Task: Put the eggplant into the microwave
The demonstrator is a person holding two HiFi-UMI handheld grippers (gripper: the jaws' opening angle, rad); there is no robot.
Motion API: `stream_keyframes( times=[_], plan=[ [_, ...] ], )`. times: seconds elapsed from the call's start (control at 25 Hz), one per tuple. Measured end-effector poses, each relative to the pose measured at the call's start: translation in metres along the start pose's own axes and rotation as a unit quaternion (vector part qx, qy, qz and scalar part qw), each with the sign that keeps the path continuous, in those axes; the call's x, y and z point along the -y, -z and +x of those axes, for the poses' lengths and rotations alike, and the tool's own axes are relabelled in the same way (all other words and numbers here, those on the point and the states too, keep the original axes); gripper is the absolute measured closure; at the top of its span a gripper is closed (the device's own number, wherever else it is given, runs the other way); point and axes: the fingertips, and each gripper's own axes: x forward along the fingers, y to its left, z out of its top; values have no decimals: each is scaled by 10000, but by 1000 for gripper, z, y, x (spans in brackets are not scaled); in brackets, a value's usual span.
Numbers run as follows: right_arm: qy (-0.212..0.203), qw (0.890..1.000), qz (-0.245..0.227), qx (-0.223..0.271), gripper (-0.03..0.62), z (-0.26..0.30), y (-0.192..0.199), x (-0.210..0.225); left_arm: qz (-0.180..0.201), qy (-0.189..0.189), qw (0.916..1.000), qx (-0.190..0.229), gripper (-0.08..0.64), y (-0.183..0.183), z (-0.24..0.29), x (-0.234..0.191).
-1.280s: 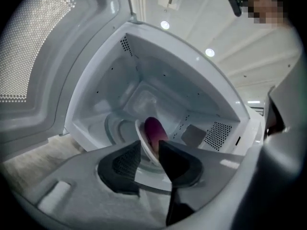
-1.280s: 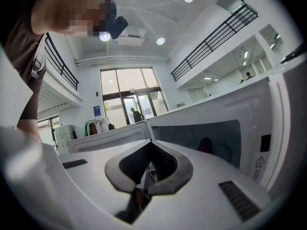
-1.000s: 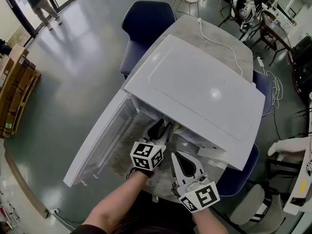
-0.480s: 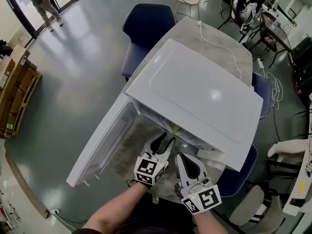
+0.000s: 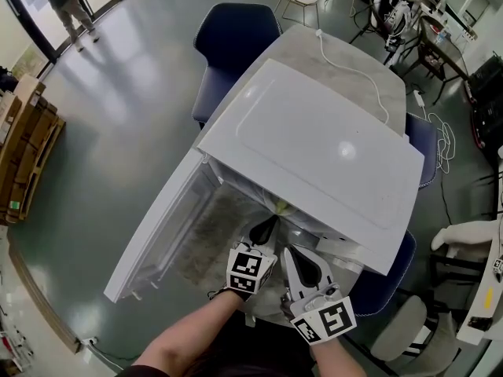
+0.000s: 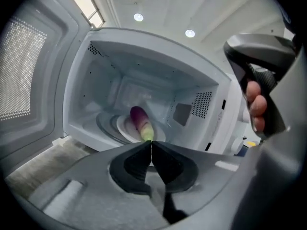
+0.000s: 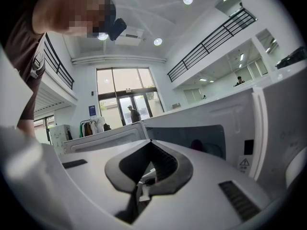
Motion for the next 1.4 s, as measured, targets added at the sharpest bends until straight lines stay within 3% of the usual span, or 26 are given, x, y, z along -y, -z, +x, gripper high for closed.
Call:
stream_keyframes(
  times=[0.84, 1.4],
  plan=[
    [4, 9999, -23, -112, 592, 20, 0, 3, -94, -116, 9998, 88, 549, -17, 19, -24],
    [142, 9994, -201, -257, 592, 4, -58, -15, -47, 2, 9992, 393, 550, -114, -70, 33]
  ],
)
